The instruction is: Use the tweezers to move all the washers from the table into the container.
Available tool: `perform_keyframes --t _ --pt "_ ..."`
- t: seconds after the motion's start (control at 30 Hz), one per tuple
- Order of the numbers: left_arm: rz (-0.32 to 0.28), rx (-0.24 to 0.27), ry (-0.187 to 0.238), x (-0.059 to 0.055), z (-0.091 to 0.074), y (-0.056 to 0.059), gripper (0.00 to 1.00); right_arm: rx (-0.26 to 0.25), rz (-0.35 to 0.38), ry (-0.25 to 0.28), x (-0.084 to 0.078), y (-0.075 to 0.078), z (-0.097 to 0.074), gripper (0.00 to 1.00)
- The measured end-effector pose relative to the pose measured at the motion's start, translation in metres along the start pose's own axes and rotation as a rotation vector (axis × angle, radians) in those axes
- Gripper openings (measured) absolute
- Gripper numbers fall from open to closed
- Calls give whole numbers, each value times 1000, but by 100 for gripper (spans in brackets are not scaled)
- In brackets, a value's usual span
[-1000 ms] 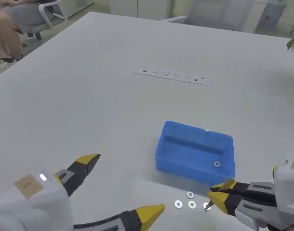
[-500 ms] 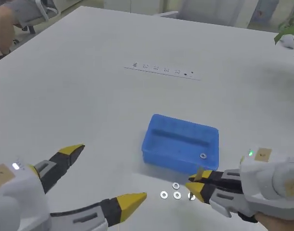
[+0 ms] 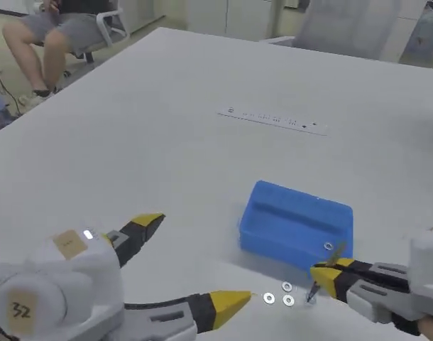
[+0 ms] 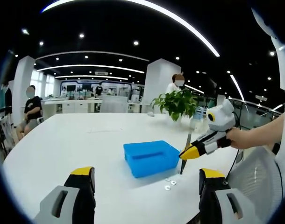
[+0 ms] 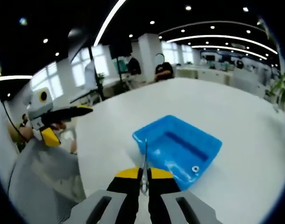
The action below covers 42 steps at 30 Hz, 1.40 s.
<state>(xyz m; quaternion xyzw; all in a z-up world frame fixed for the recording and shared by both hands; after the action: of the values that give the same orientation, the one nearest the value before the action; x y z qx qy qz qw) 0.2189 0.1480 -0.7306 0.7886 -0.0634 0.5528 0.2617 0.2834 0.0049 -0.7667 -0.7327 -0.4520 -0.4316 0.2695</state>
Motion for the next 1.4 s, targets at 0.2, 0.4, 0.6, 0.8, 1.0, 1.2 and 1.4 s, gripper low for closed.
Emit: perform_keyframes --t 0.2,0.4,0.6,0.8,1.0,1.2,1.4 --pt "11 -3 14 2 0 -1 94 -109 113 99 29 21 -10 2" --pt "47 -34 54 9 0 8 98 -188 78 65 35 35 0 2" --pt "87 -49 39 8 2 12 99 -270 69 45 34 50 11 2" --pt "114 -108 47 10 1 22 99 -328 65 17 25 65 28 2" --pt "160 -156 -9 0 5 28 99 -354 59 -6 17 71 39 3" --pt "134 -172 -8 0 4 27 98 -353 79 -26 8 75 45 3" --pt "133 -162 -13 -1 4 24 96 -337 61 -53 6 71 52 3"
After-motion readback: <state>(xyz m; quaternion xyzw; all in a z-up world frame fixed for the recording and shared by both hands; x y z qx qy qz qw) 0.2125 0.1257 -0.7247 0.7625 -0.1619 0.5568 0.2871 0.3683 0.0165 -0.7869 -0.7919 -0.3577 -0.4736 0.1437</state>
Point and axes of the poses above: the centre of the closed fingertips' face, and the gripper's own axes: z roughly forward along the fingers, y roughly to its right, x roughly out of its top, the point moved 1 cm from there along -z, roughly backward along the fingers, and after that the axes turned 14 degrees about -z, right-handed, at the moved point
